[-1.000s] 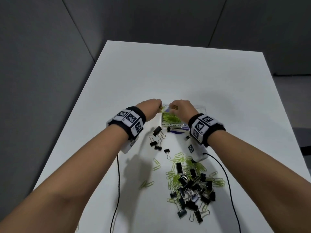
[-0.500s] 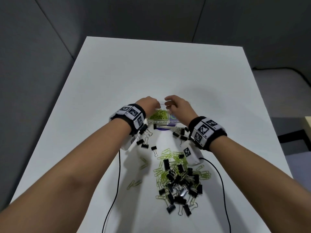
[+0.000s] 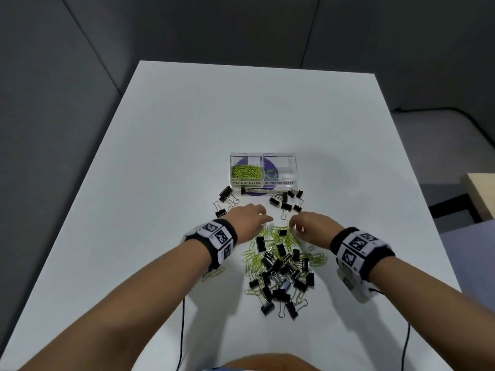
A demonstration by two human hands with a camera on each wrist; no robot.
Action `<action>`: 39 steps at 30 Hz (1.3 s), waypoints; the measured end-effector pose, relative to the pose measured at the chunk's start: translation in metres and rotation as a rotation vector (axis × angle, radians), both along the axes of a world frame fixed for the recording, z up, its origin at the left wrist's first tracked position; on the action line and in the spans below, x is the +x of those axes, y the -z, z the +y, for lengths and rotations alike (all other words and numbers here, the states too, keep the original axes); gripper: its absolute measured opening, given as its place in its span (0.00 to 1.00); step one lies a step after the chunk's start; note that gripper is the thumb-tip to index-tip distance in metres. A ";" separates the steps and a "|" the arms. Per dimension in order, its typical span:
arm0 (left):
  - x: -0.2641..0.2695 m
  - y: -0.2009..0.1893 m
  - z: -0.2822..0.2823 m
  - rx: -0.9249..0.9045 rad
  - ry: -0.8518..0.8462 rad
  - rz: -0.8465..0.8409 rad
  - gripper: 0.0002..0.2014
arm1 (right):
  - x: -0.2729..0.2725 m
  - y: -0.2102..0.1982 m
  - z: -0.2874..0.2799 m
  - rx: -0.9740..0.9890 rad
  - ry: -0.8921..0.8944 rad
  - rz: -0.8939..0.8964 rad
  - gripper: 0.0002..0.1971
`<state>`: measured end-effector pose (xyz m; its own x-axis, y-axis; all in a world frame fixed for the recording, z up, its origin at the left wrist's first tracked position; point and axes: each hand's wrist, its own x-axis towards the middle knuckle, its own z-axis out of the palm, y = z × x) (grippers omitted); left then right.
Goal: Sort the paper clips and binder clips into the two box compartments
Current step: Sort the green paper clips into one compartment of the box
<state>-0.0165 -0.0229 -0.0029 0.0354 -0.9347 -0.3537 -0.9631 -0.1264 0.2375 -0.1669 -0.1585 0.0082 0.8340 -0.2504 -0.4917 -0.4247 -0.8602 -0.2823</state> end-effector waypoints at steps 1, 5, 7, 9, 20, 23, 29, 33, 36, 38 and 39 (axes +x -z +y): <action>-0.006 0.003 0.001 -0.001 -0.004 -0.010 0.20 | -0.005 0.002 0.002 -0.029 0.013 -0.015 0.12; -0.025 0.011 0.003 -0.012 -0.014 -0.036 0.19 | -0.009 0.009 0.016 -0.067 0.052 -0.060 0.13; -0.029 0.012 0.005 -0.020 -0.021 -0.059 0.18 | -0.007 0.012 0.024 -0.058 0.069 -0.038 0.16; -0.029 0.015 0.010 -0.031 -0.022 -0.063 0.18 | -0.006 0.015 0.030 -0.059 0.103 -0.042 0.17; -0.012 0.018 0.049 -0.027 0.006 0.030 0.21 | 0.000 0.020 0.042 -0.062 0.123 -0.126 0.11; -0.014 0.021 0.049 -0.038 -0.022 0.035 0.20 | 0.004 0.019 0.043 -0.039 0.131 -0.157 0.08; -0.020 0.018 0.045 -0.076 -0.135 0.091 0.19 | 0.014 0.005 0.041 0.126 0.251 -0.247 0.03; -0.014 0.012 0.050 -0.108 -0.115 0.033 0.22 | 0.021 -0.003 0.022 0.115 0.305 -0.258 0.08; -0.013 0.014 0.053 -0.060 -0.071 -0.014 0.24 | 0.025 -0.002 0.004 0.047 0.354 -0.225 0.10; -0.012 0.016 0.054 -0.046 -0.072 -0.010 0.23 | 0.028 0.002 -0.006 0.035 0.390 -0.209 0.11; -0.013 0.017 0.055 -0.059 -0.076 -0.003 0.21 | 0.029 0.004 -0.011 0.038 0.405 -0.209 0.11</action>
<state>-0.0291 0.0324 -0.0195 0.1083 -0.9485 -0.2976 -0.9519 -0.1852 0.2441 -0.1379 -0.1692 0.0046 0.7546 -0.5622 -0.3386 -0.6556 -0.6236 -0.4257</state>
